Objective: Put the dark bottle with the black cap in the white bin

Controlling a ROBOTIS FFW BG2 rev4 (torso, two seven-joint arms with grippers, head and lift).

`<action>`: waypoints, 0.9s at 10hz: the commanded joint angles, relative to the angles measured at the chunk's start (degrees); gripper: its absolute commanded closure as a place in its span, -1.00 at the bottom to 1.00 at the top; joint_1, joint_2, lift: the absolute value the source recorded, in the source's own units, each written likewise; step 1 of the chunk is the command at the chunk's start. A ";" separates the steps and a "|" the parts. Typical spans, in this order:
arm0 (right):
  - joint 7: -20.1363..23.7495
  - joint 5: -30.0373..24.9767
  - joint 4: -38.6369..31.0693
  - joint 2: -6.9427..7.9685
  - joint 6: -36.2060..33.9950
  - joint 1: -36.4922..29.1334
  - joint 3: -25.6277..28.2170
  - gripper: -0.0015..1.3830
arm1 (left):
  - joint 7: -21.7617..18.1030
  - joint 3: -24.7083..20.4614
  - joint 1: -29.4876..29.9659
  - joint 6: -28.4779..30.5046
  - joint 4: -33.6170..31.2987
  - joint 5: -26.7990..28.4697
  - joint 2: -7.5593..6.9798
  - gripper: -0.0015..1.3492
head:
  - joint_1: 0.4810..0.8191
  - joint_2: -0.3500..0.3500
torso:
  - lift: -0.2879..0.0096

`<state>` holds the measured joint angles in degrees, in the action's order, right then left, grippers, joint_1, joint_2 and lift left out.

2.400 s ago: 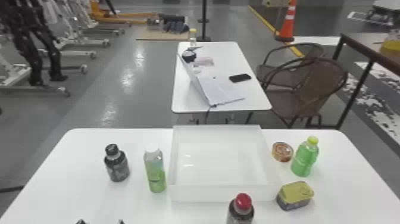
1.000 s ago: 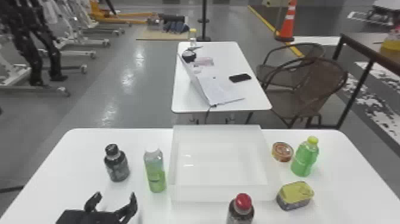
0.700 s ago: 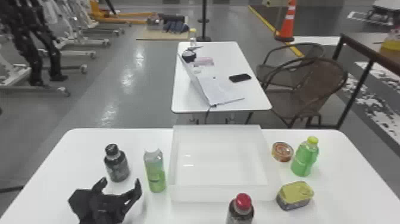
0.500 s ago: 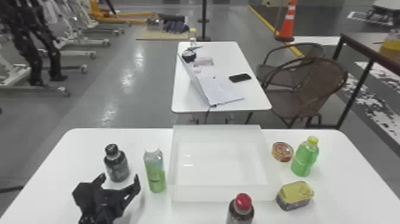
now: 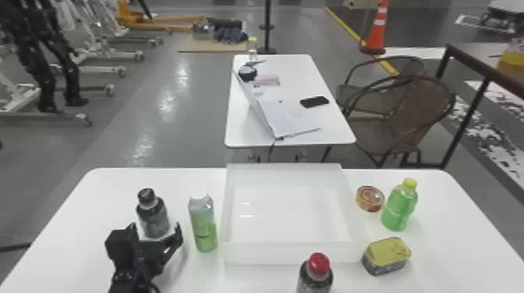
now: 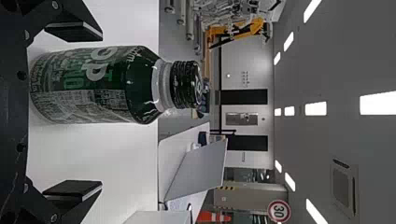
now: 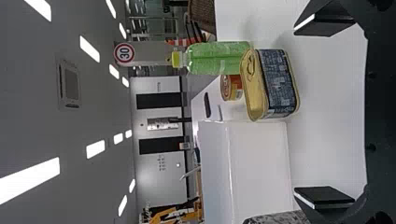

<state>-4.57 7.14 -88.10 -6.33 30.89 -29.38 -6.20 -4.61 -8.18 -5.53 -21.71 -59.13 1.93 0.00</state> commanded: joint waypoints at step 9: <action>0.00 0.16 0.30 0.00 0.31 0.38 -0.04 -0.87 | 5.84 0.71 -4.84 -3.78 8.15 -1.23 0.00 0.35 | -0.60 0.00 | 0.26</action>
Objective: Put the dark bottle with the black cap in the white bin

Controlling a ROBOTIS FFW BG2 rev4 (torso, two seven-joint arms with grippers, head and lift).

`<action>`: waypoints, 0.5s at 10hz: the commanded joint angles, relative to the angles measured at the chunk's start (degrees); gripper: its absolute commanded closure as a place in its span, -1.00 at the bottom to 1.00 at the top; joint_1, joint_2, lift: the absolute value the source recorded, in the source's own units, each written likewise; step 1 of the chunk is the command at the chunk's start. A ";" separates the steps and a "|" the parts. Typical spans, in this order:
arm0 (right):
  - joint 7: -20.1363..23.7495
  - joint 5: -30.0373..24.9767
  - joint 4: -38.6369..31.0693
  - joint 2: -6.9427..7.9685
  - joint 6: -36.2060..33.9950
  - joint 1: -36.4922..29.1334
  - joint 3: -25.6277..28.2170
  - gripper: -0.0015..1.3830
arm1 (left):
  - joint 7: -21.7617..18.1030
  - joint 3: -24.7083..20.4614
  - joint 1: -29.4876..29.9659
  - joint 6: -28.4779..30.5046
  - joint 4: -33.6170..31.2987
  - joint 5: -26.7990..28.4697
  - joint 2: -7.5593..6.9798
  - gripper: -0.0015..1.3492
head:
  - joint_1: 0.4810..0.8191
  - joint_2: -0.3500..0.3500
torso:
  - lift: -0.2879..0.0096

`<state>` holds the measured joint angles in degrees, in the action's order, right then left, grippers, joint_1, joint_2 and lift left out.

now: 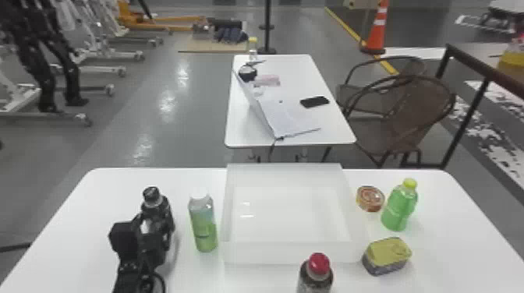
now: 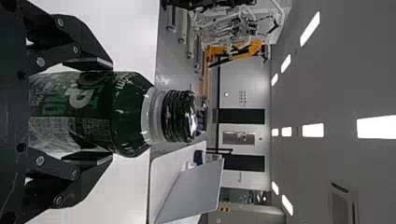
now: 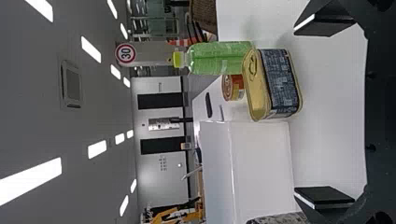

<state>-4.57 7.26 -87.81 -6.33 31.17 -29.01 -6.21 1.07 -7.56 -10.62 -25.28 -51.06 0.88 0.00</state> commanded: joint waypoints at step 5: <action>0.00 0.12 0.00 0.00 0.04 -0.17 -0.03 -0.87 | 0.60 -0.35 0.95 -2.84 -1.15 -0.62 0.15 0.35 | -0.60 0.00 | 0.26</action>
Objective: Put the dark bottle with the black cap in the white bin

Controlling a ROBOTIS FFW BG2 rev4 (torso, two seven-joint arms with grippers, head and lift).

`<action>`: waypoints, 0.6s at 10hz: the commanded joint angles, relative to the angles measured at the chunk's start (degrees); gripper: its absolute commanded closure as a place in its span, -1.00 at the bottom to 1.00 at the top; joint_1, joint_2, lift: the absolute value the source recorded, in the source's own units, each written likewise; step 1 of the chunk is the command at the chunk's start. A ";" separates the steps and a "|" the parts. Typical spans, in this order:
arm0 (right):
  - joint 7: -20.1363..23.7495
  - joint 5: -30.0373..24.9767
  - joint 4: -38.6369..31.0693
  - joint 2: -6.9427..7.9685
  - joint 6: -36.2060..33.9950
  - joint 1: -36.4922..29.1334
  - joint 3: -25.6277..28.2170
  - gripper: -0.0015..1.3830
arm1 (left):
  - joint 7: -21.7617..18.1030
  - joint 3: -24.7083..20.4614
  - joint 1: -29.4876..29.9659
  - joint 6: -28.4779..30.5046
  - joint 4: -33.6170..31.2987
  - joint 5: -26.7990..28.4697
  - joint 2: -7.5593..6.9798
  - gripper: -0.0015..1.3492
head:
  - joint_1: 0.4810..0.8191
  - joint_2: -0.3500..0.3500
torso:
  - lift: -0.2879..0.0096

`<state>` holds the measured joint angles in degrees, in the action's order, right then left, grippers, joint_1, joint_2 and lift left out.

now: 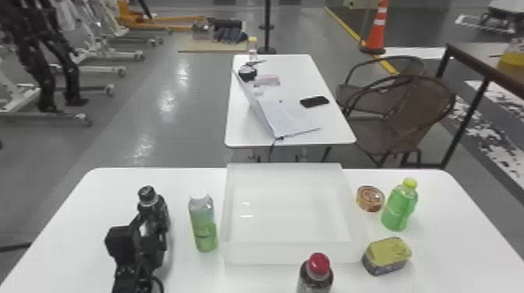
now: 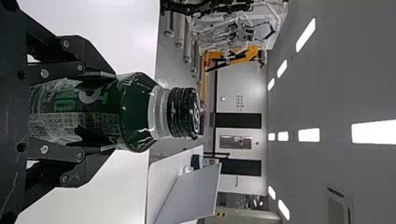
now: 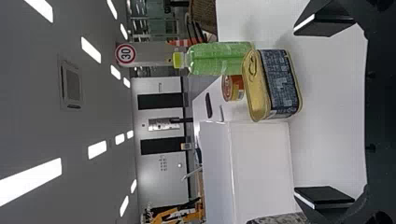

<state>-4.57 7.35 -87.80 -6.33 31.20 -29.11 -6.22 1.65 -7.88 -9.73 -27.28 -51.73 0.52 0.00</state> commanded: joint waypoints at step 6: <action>0.00 0.04 0.00 0.00 0.00 0.01 -0.11 -0.87 | 0.02 1.56 8.15 11.02 -38.62 -0.96 0.15 0.37 | -0.60 0.00 | 0.26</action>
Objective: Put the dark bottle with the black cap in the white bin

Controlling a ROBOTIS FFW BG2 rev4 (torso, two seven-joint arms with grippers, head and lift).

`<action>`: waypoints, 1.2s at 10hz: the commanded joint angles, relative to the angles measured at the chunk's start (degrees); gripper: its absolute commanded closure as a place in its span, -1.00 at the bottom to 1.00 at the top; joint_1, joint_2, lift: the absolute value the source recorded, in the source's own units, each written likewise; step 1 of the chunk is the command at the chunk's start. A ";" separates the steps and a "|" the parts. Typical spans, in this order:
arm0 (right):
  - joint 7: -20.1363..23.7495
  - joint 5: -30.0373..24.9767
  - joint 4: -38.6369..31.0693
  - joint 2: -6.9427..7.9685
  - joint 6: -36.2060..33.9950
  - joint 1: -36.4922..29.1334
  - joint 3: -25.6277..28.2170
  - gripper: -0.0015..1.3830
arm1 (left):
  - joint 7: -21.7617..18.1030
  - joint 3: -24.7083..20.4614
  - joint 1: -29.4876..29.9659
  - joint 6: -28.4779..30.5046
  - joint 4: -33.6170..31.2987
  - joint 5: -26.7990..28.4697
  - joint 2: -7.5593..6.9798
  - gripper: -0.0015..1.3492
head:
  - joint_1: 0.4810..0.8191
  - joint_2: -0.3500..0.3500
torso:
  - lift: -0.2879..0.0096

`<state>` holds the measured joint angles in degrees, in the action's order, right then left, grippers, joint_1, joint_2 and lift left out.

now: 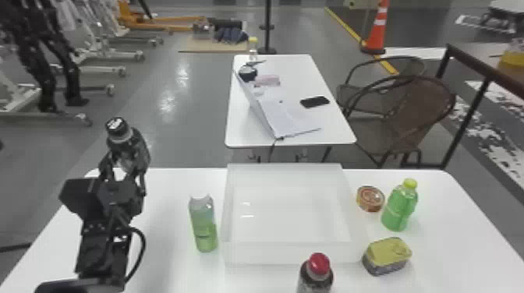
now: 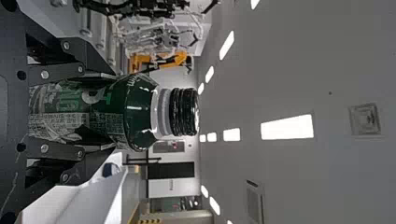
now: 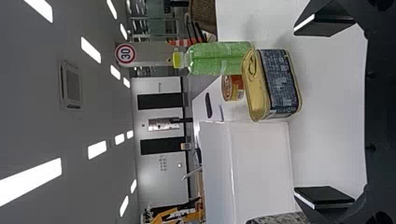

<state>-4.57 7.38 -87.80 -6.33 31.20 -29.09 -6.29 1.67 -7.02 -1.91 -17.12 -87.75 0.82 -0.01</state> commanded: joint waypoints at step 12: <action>0.00 0.18 0.70 -0.09 -0.08 0.52 -0.57 -0.87 | -29.09 23.98 -9.87 24.24 1.27 -19.62 -1.31 0.19 | -0.60 0.00 | 0.26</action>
<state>-4.57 7.56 -87.10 -6.42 31.11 -28.57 -6.83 -27.43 16.67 -11.62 7.34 -87.86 -18.97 -1.62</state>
